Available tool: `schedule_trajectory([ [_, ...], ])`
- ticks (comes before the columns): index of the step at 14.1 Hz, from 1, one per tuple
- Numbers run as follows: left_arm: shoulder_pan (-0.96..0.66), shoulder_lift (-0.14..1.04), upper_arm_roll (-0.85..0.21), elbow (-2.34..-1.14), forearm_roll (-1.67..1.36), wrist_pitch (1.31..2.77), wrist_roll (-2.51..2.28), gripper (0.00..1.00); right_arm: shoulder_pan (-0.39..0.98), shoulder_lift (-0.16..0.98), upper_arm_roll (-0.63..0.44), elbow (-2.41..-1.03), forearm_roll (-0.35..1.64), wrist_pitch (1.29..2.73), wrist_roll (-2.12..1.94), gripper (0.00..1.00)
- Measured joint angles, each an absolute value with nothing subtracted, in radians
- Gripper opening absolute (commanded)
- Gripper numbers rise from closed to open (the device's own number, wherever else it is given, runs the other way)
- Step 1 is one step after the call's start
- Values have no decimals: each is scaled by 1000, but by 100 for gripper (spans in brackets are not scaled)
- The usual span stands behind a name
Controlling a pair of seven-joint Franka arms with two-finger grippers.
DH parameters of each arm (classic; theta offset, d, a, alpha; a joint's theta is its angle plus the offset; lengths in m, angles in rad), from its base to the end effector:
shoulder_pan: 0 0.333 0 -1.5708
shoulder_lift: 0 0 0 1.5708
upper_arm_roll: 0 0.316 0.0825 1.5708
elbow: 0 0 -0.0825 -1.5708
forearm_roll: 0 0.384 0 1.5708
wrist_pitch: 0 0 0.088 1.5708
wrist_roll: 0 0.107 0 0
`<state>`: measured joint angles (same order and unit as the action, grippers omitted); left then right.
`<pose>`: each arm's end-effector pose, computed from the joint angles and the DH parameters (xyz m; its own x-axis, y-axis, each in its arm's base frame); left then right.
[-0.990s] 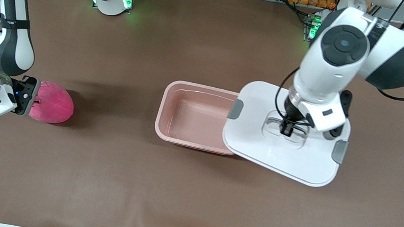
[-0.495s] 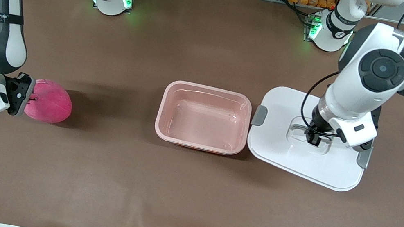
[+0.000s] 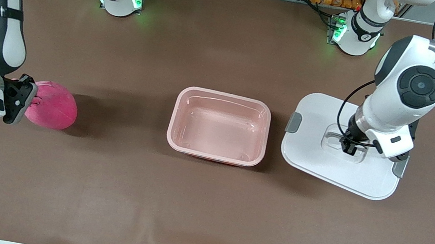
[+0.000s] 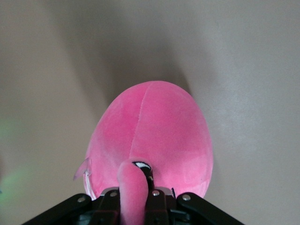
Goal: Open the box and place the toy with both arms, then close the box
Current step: 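Lift the lid off with the left gripper while the right gripper lifts the toy, then carry the pink toy over the open pink box with the right gripper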
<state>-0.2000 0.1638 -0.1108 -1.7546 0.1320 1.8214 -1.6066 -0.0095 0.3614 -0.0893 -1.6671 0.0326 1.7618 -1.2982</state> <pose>0.5750 -0.1700 0.4641 0.3112 0.9440 0.1093 0.9487 -0.3020 -0.0934 0.6242 -0.0539 0.3781 0.3616 0.9295 -0.0727 0.8951 -0.3679 -0.2518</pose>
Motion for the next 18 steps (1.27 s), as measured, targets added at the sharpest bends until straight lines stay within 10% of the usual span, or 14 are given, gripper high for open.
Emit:
schedule_trajectory([
  [18,-83,145,-111,-1965,82,2096,-1514,0,231,226,-80,-1634,58,1602,-600,0],
])
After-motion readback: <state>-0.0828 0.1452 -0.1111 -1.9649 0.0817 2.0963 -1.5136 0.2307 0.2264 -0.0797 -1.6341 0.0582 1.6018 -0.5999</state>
